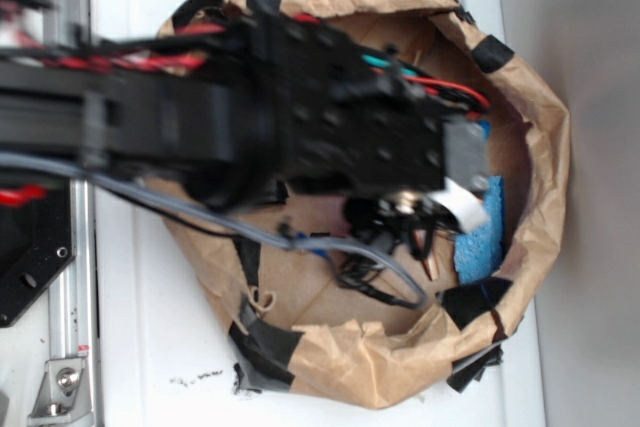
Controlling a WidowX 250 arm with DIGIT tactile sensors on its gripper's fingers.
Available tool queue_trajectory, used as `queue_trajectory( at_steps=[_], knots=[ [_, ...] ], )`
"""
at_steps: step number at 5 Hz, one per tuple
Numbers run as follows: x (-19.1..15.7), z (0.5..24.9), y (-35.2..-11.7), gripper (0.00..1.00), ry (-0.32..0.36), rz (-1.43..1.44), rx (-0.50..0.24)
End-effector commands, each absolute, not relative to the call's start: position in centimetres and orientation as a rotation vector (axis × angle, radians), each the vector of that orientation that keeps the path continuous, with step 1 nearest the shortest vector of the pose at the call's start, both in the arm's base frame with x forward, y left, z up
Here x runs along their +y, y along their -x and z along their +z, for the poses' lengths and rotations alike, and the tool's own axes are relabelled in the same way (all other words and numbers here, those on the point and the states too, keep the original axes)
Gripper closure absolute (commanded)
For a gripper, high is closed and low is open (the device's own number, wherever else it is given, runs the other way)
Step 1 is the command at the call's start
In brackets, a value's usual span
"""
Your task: Grab the shell.
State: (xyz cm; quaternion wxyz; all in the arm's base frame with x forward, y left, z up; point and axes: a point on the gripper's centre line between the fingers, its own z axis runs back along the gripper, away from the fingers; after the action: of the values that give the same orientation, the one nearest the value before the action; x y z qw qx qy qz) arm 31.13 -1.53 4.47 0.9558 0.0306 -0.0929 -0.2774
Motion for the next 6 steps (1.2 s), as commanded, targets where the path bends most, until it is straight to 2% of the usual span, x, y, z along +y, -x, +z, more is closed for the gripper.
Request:
queue_trajectory(
  at_steps=[1,2,3,4,5,6],
  knots=[
    [-4.4,2.7,-31.9,0.0,-0.106,-0.657,-0.162],
    [-4.9,3.8,-30.5,1.0,-0.065,-0.65,-0.154],
    [-5.5,6.3,-29.2,1.0,-0.072,-0.63,-0.155],
    [-5.6,9.1,-28.7,1.0,-0.073,-0.539,-0.109],
    [-4.3,13.6,-28.0,1.0,-0.133,-0.287,-0.184],
    [-2.0,16.7,-26.9,1.0,-0.087,-0.032,-0.159]
  ],
)
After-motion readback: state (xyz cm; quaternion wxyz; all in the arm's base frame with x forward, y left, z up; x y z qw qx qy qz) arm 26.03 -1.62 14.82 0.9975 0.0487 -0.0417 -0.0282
